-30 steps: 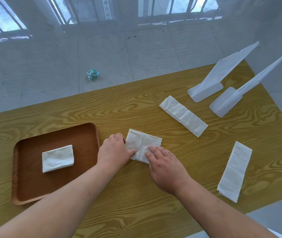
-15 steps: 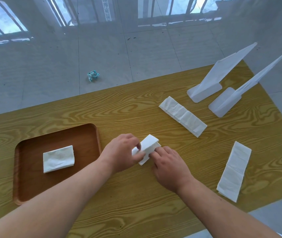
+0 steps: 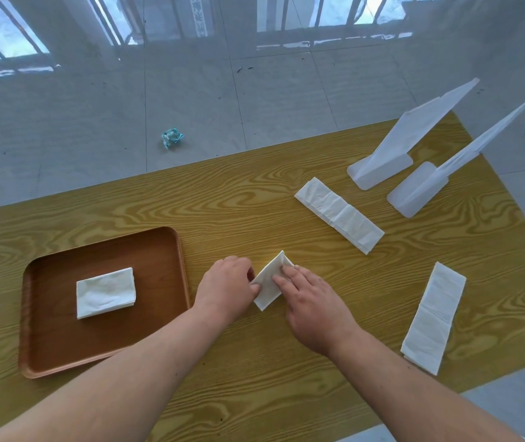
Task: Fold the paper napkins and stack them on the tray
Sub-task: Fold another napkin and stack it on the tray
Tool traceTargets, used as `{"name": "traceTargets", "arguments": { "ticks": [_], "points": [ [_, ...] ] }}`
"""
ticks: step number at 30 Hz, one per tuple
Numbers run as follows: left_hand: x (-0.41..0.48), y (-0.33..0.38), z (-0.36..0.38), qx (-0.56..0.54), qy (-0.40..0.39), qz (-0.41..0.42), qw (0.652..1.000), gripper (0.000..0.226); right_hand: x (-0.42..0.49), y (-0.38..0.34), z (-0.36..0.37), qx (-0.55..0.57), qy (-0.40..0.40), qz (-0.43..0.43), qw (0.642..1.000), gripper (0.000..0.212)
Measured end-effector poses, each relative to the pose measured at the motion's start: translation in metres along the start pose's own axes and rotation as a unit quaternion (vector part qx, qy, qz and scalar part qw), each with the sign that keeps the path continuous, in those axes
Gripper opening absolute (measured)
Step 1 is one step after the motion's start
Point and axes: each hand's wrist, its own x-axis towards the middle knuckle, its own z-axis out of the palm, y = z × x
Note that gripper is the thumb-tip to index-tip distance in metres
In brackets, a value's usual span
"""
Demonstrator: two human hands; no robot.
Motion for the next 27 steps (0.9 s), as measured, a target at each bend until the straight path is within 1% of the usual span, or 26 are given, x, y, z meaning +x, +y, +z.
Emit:
{"name": "traceTargets", "arguments": {
  "ticks": [1, 4, 6, 7, 8, 9, 12, 13, 15, 18, 20, 21, 22, 24, 27],
  "points": [
    [0.001, 0.001, 0.0, -0.031, -0.001, -0.011, 0.999, 0.011, 0.001, -0.001, -0.001, 0.016, 0.013, 0.007, 1.0, 0.061],
    [0.002, 0.001, -0.002, -0.122, -0.013, -0.024, 0.992, 0.011, 0.005, -0.002, -0.008, 0.105, 0.093, 0.044, 0.989, 0.058],
    [0.002, -0.001, -0.004, -0.171, -0.018, -0.02, 0.985, 0.011, 0.01, -0.001, -0.017, 0.181, 0.124, 0.101, 0.97, 0.067],
    [0.001, -0.003, -0.006, -0.196, -0.021, -0.021, 0.98, 0.012, 0.013, -0.001, -0.022, 0.222, 0.121, 0.135, 0.958, 0.07],
    [0.001, -0.005, -0.008, -0.225, -0.024, -0.022, 0.974, 0.013, 0.017, -0.001, -0.027, 0.262, 0.107, 0.167, 0.944, 0.07],
    [0.001, -0.008, -0.01, -0.257, -0.027, -0.025, 0.966, 0.013, 0.021, -0.002, -0.031, 0.308, 0.09, 0.192, 0.927, 0.062],
    [0.001, -0.017, -0.018, -0.346, -0.017, -0.053, 0.937, 0.016, 0.032, -0.007, -0.037, 0.453, 0.05, 0.24, 0.857, 0.017],
    [0.0, -0.022, -0.021, -0.367, -0.009, -0.068, 0.928, 0.015, 0.035, -0.01, -0.037, 0.494, 0.037, 0.255, 0.83, 0.01],
    [-0.001, -0.03, -0.023, -0.395, 0.0, -0.098, 0.913, 0.011, 0.037, -0.014, -0.034, 0.549, 0.017, 0.283, 0.786, 0.009],
    [-0.007, -0.052, -0.026, -0.418, 0.005, -0.138, 0.898, 0.006, 0.047, -0.032, -0.031, 0.575, 0.014, 0.299, 0.762, 0.01],
    [-0.011, -0.068, -0.028, -0.423, 0.016, -0.155, 0.892, 0.006, 0.055, -0.045, -0.029, 0.59, 0.011, 0.298, 0.75, 0.01],
    [-0.014, -0.077, -0.03, -0.428, 0.028, -0.161, 0.889, 0.006, 0.059, -0.052, -0.028, 0.591, 0.004, 0.295, 0.751, 0.01],
    [-0.017, -0.085, -0.031, -0.432, 0.041, -0.165, 0.886, 0.006, 0.063, -0.059, -0.027, 0.583, -0.006, 0.29, 0.759, 0.01],
    [-0.022, -0.101, -0.036, -0.432, 0.066, -0.169, 0.883, 0.007, 0.072, -0.075, -0.024, 0.554, -0.026, 0.278, 0.784, 0.009],
    [-0.029, -0.124, -0.044, -0.421, 0.076, -0.175, 0.887, 0.011, 0.085, -0.097, -0.021, 0.525, -0.04, 0.266, 0.808, 0.011]
  ]
}}
